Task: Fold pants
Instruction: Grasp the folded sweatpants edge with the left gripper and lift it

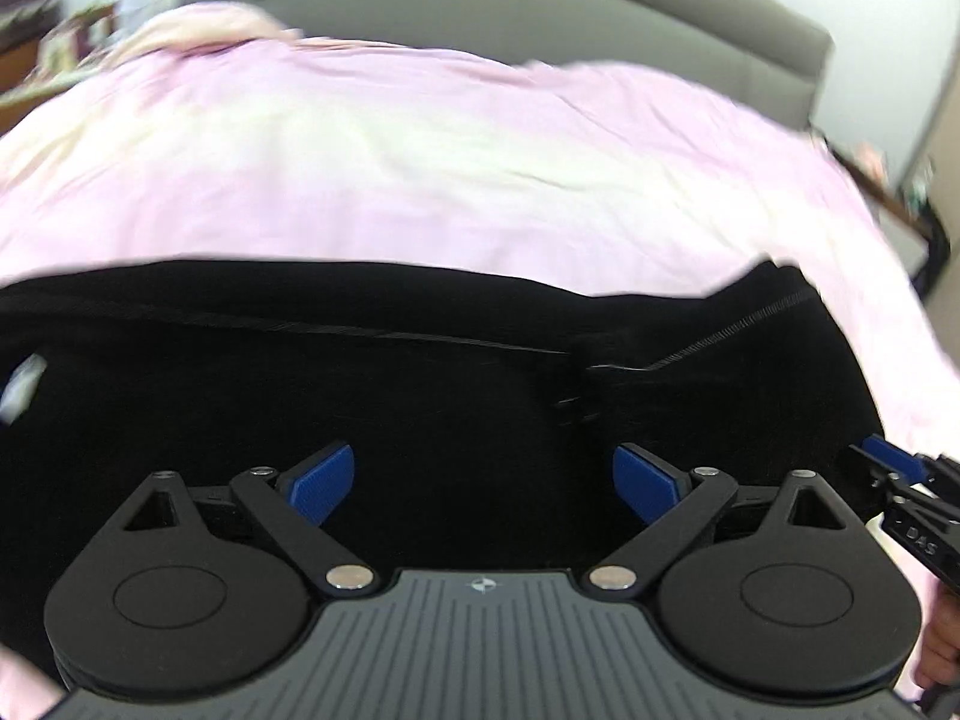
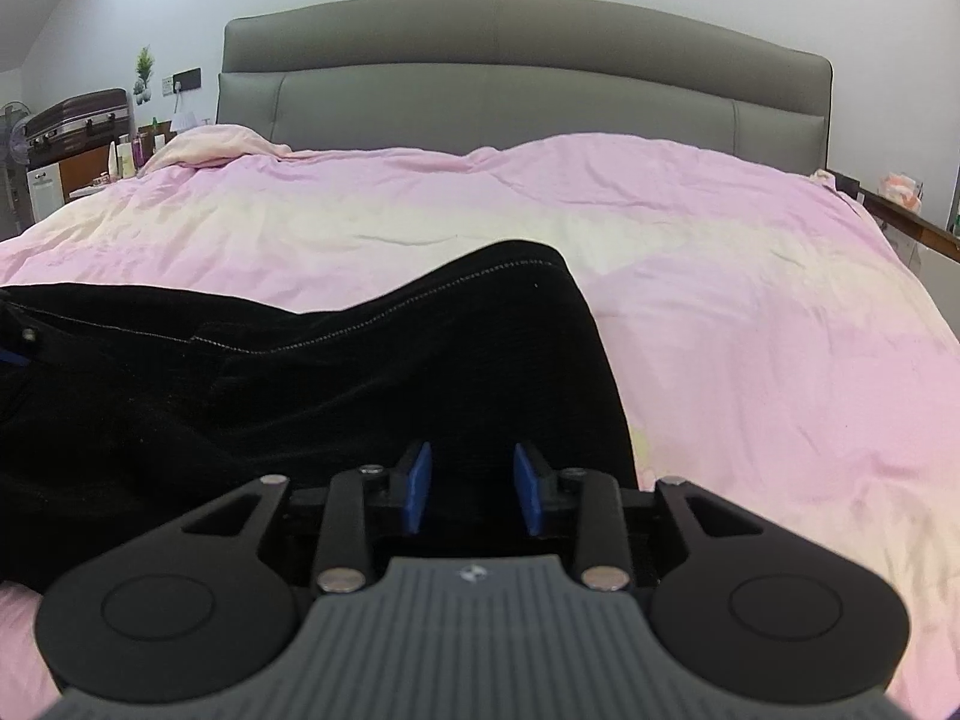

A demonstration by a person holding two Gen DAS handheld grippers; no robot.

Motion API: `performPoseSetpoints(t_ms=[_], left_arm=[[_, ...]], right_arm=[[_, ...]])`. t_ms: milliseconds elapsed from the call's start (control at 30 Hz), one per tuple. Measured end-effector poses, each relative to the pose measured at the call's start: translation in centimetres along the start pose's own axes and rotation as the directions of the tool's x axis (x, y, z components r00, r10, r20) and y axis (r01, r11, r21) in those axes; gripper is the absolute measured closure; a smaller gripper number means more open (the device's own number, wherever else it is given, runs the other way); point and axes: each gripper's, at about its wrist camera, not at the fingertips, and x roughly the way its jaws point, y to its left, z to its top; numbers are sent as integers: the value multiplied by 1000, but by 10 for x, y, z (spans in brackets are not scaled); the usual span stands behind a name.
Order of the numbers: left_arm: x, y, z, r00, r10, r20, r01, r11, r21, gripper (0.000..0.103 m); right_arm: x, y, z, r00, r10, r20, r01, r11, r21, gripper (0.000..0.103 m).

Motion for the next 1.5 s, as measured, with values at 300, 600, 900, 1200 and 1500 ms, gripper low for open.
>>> performPoseSetpoints(t_ms=[300, 600, 900, 1200, 1500], left_arm=[[-79, 149, -23, 982, 181, 47, -157, 935, -317, 0], [-97, 242, -57, 970, 241, 32, -185, 816, -547, 0], [-80, 283, -71, 980, 191, 58, -95, 704, -703, 0], [-60, 290, -62, 972, 199, 128, -34, 654, -756, 0], [-67, 296, -74, 958, 143, 249, 100, 648, -755, 47]], right_arm=[[-24, 31, 8, 995, 56, 82, -45, 990, -137, 71], [-34, 153, 16, 978, 210, 16, -204, 963, -174, 67], [-22, 287, 7, 941, 335, -53, -339, 929, -145, 67], [7, 339, -19, 932, 318, -173, -349, 917, -195, 64], [13, 327, -26, 922, 345, -174, -366, 924, -106, 62]])
